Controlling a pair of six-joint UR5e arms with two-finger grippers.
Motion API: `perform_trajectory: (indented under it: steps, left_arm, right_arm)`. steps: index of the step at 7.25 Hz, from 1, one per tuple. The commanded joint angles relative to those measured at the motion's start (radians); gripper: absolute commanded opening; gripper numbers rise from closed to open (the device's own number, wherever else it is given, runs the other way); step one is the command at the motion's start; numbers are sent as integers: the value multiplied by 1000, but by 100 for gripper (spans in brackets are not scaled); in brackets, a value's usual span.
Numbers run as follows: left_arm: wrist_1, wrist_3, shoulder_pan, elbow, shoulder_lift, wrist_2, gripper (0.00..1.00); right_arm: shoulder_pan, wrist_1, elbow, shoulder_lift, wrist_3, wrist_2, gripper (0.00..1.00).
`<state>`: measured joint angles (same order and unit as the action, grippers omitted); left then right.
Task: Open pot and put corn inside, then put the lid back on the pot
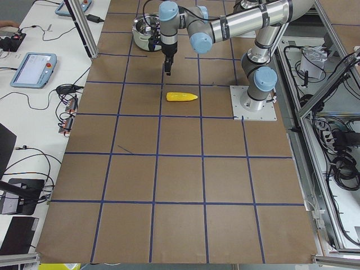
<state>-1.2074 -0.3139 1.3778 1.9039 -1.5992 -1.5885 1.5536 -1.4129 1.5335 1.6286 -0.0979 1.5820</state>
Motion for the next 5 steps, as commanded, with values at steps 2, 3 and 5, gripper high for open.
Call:
perform_trajectory:
  steps: [2,3,5]
  left_arm:
    - [144,53,-6,101,-106,-1,100]
    - [181,56,-6,134,-143,-1,100]
    - [384,47,-11,226,-198,-5,100]
  right_arm:
    - [-6,-26,37,20,1,4,23]
    - [-1,-30,36,22,4,4,23]
    - [0,-31,30,22,3,7,24]
